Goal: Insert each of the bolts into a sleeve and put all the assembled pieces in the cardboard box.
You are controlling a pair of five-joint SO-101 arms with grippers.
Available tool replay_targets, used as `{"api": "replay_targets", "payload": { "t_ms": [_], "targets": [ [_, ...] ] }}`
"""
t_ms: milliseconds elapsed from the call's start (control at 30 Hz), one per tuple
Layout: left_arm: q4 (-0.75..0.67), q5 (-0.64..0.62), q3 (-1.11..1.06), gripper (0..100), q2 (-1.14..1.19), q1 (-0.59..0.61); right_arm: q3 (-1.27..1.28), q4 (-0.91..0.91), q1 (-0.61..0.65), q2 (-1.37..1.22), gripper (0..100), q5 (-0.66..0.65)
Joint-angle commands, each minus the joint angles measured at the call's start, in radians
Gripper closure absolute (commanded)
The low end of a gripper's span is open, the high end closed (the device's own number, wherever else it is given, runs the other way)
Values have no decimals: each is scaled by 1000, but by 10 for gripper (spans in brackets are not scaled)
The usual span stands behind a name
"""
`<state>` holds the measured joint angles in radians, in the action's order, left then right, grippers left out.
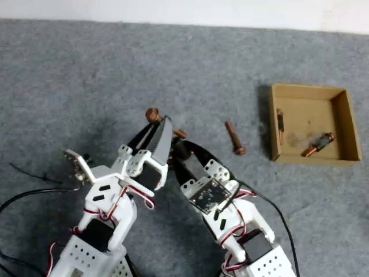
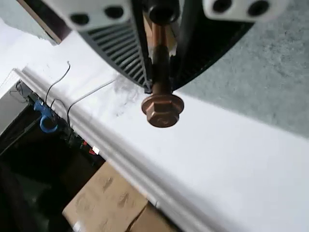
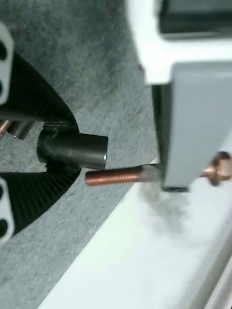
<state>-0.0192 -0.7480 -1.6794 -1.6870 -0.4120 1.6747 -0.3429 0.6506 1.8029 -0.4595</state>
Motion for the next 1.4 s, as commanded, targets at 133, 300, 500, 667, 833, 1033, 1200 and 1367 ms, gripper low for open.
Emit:
{"api": "replay_targets", "payload": {
  "t_ms": [133, 300, 500, 667, 833, 1033, 1200, 1367],
  "targets": [
    [2, 0, -4, 996, -15, 41, 93, 38, -21, 10, 993, -9],
    [5, -52, 36, 996, -15, 140, 93, 38, -21, 10, 993, -9],
    [8, -86, 36, 996, -15, 143, 93, 38, -21, 7, 993, -11],
    [8, -87, 36, 996, -15, 113, 93, 38, -22, 5, 993, -11],
    [28, -84, 61, 996, -15, 77, 93, 38, -22, 5, 993, -11],
    [258, -87, 188, 996, -15, 77, 93, 38, -22, 4, 993, -11],
    [278, -87, 208, 996, -45, 79, 93, 38, -22, 2, 993, -11],
    [285, -80, 240, 996, -159, 87, 93, 36, -22, -1, 993, -11]
  ]
}}
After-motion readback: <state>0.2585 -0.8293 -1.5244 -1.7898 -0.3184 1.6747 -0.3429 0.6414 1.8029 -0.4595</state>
